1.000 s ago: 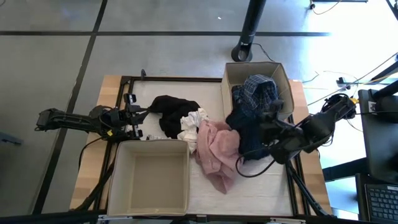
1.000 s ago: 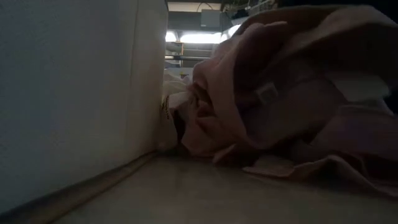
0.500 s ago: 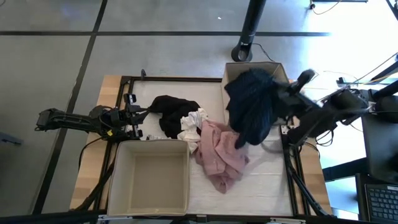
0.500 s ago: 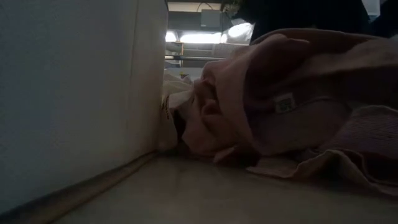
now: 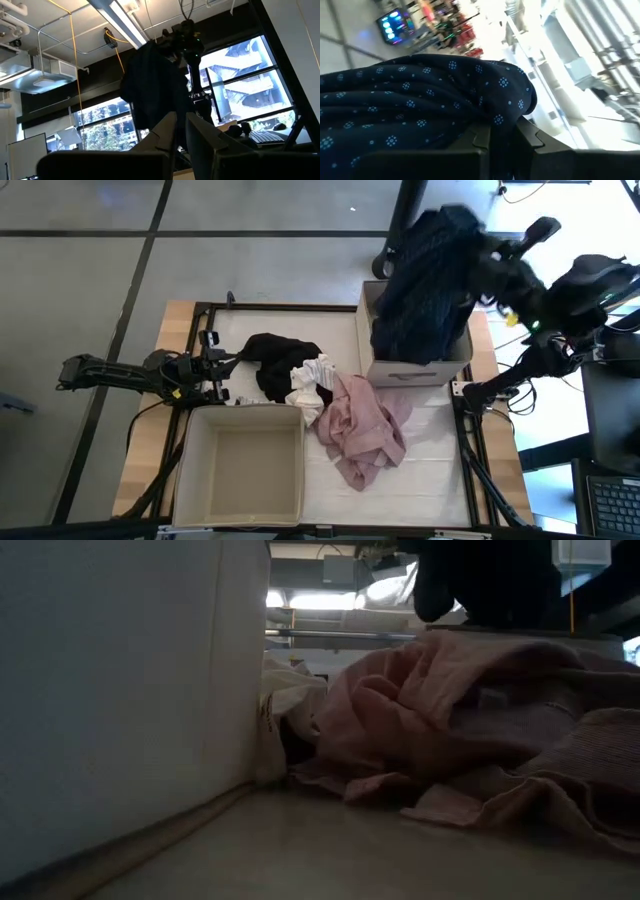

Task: Sort clothes
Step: Put the blue patterned polo shirt into the right laundry organizer, then put the red polo shirt into the right laundry organizer

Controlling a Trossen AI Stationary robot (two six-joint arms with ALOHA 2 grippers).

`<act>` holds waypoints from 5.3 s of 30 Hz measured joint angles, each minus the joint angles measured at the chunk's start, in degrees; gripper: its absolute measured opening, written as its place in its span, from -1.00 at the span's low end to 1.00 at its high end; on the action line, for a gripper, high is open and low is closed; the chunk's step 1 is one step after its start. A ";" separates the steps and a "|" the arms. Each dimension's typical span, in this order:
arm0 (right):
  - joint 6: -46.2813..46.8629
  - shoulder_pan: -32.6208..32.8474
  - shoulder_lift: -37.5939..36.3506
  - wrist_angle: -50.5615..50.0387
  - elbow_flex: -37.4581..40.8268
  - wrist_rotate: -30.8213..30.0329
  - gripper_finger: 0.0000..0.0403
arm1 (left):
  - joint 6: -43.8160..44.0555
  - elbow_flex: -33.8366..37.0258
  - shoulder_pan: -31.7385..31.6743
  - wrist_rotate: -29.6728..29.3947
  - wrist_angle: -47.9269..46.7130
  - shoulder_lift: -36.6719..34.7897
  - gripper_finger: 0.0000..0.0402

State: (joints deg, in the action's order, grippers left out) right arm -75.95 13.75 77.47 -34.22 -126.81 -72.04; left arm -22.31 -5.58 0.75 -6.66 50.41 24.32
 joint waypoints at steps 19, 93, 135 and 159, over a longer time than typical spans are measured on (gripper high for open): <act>27.61 -24.49 1.03 -38.15 0.30 17.83 -0.81 | -0.44 0.00 0.01 -0.02 0.11 -0.01 -0.85; 39.33 -49.20 -5.86 -22.10 57.02 59.78 0.14 | 0.60 0.00 0.00 -0.03 1.20 0.00 -0.85; 54.94 1.98 6.75 -2.67 65.98 59.25 0.14 | 0.87 0.00 0.00 -0.16 1.27 0.00 -0.85; 54.66 2.18 31.16 -2.77 65.43 54.61 -0.75 | 0.87 0.00 0.00 -0.17 1.31 0.00 -0.85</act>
State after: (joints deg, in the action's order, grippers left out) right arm -21.29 15.93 108.64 -36.98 -61.37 -17.42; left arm -21.43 -5.58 0.75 -6.82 51.72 24.32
